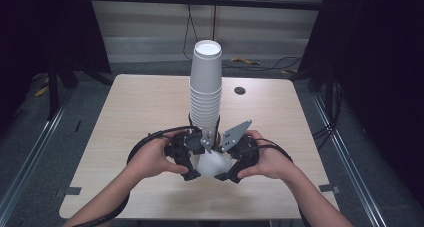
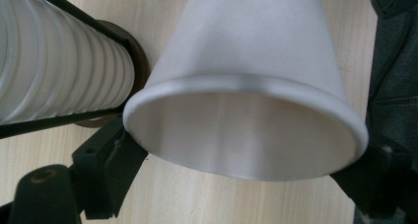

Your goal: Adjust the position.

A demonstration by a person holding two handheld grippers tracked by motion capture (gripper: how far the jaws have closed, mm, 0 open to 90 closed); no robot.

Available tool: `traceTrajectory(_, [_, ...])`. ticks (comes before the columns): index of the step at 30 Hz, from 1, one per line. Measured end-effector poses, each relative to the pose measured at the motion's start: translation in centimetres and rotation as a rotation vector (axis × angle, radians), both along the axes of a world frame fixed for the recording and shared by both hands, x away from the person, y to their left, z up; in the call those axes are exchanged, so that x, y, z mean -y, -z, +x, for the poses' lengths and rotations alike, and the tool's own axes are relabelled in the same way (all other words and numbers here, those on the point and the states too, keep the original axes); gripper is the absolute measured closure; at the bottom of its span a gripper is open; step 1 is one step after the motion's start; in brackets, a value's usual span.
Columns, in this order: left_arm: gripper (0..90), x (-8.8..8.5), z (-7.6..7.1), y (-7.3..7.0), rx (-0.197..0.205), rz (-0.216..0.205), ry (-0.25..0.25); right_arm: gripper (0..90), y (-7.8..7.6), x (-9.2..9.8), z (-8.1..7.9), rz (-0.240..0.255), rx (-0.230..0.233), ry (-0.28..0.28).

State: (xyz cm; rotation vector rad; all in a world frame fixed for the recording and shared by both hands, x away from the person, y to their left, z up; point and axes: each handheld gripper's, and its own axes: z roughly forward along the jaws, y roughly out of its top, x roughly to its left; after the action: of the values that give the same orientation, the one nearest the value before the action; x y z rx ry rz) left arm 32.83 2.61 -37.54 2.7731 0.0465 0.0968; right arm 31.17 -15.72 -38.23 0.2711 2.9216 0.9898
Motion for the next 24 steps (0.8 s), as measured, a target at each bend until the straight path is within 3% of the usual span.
traceTrajectory(24, [13.8,0.18,-0.05,0.02,0.006,0.003,0.016,17.8,-0.13,-0.48,0.11,-0.022,-0.004,-0.015])
